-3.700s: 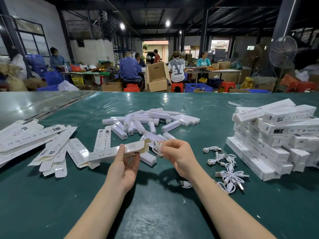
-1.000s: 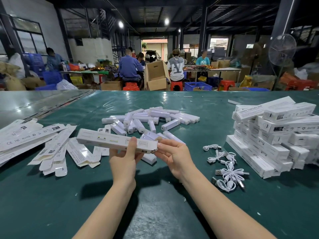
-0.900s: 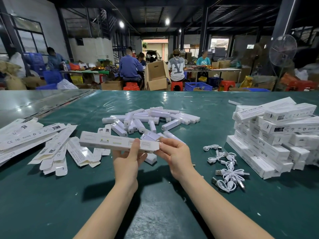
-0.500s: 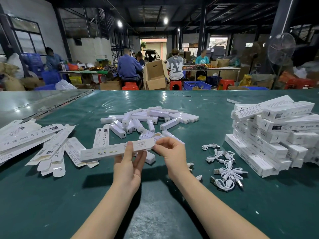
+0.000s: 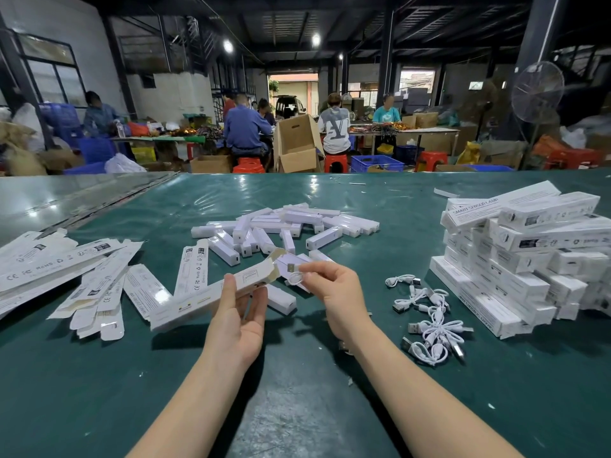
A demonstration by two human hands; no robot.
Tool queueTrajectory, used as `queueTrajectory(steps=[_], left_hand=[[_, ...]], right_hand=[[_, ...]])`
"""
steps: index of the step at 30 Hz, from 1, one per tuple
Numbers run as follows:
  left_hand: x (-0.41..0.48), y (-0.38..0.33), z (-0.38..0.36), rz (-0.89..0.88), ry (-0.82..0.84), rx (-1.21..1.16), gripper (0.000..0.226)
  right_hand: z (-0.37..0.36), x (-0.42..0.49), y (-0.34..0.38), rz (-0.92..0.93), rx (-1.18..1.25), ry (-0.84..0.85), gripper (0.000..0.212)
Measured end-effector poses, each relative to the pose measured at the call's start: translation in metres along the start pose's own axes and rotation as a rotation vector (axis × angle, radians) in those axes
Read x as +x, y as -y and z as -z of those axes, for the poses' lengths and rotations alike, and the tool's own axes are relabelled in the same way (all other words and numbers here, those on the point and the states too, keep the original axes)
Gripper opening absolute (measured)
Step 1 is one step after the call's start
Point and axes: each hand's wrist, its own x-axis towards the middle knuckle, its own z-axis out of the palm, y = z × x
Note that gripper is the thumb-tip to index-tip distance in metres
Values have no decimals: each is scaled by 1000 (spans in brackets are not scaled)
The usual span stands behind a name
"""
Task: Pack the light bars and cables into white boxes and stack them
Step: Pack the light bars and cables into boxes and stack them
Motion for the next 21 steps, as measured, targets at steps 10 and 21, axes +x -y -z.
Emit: queueTrajectory(steps=[10,21], left_hand=[[-1,2,0,52,-4,39,15],[1,7,2,61,50,130,15]], right_hand=[[-2,0,5,-103,416,117,16],[-6,-5,5,125,30,3,27]])
